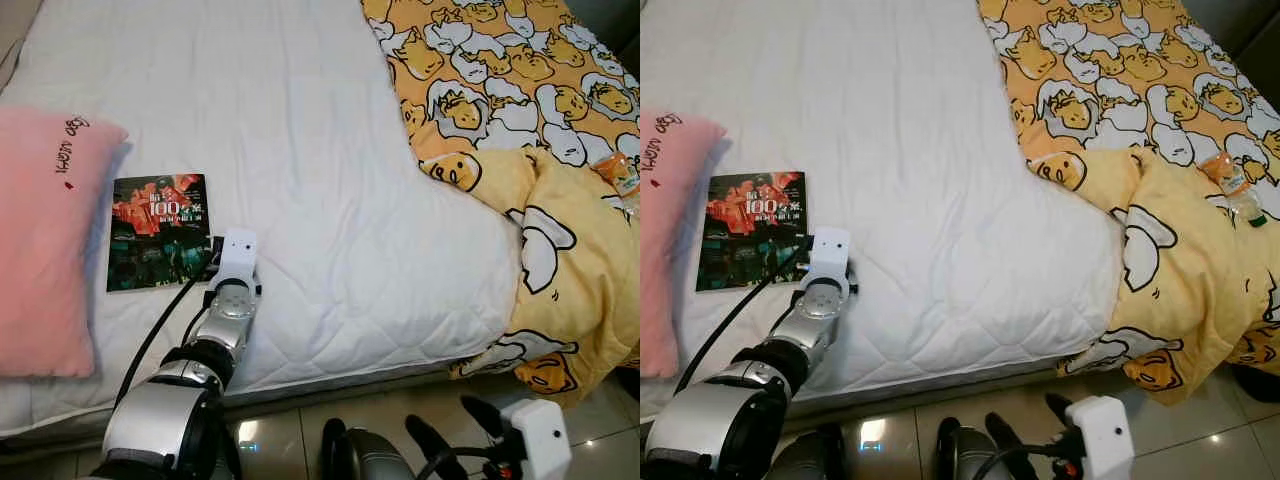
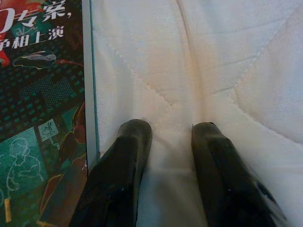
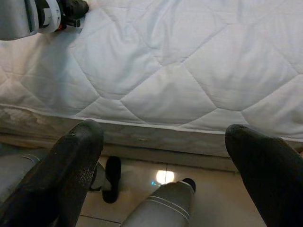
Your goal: Clean up the room
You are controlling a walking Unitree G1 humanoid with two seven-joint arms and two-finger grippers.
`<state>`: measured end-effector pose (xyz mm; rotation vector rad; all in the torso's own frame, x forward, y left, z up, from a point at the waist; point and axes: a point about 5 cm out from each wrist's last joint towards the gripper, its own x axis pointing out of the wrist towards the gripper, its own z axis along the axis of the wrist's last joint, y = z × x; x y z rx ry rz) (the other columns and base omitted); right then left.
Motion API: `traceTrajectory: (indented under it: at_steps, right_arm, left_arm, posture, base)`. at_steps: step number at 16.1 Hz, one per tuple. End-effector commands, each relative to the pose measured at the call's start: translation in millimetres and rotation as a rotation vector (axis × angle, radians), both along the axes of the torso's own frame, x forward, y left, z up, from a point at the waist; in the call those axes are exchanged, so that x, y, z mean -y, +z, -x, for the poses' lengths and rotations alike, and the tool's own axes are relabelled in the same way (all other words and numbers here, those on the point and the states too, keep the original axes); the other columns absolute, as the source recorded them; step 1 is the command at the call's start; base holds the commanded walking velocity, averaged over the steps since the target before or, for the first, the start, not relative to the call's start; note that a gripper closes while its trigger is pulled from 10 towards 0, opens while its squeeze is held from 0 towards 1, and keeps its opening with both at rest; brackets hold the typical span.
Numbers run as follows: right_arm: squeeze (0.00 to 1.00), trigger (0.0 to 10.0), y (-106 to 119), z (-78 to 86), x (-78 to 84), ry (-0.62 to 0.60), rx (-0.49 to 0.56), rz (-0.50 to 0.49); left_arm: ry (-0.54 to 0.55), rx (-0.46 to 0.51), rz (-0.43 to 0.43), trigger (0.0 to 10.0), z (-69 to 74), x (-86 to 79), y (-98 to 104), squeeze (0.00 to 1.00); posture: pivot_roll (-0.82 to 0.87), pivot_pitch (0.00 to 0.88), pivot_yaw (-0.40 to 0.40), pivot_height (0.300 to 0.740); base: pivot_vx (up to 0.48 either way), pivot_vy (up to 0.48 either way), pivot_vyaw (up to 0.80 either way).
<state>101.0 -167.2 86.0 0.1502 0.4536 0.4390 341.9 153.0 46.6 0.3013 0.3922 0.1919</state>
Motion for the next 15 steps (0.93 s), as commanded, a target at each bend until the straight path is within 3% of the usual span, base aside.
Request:
traceTrajectory:
  at_steps: [1,5,7,9,15]
  right_arm:
    - [0.0,10.0,-5,3.4,3.5,-0.002,-0.037,0.012]
    - [0.0,10.0,-11,-3.6,3.2,0.007,-0.035,0.012]
    - [0.0,10.0,-13,-6.8,3.4,0.009,-0.027,0.015]
    - [0.0,10.0,-15,-10.4,4.3,0.006,-0.02,0.017]
    - [0.0,10.0,-30,-19.3,2.7,0.008,-0.022,0.02]
  left_arm:
    - [0.059,-0.099,-0.016,10.0,17.6,-11.8,-22,0.0]
    - [0.113,-0.069,-0.066,10.0,12.7,-34.0,-13,0.0]
    - [0.182,-0.007,-0.125,10.0,7.4,-48.3,0,0.0]
    - [0.27,-0.006,-0.084,10.0,9.2,-62.3,1,0.0]
    - [0.241,-0.05,-0.024,10.0,19.8,-53.8,-15,0.0]
  posture:
    - [-0.22,0.213,-0.162,0.736]
    - [-0.2,0.191,-0.149,0.736]
    - [-0.19,0.176,-0.14,0.736]
    - [-0.19,0.155,-0.13,0.736]
    - [-0.14,0.076,-0.109,0.736]
  base:
    - [0.0,0.0,0.0]
    - [0.0,0.0,0.0]
    - [0.0,0.0,0.0]
    - [0.0,0.0,0.0]
    - [0.0,0.0,0.0]
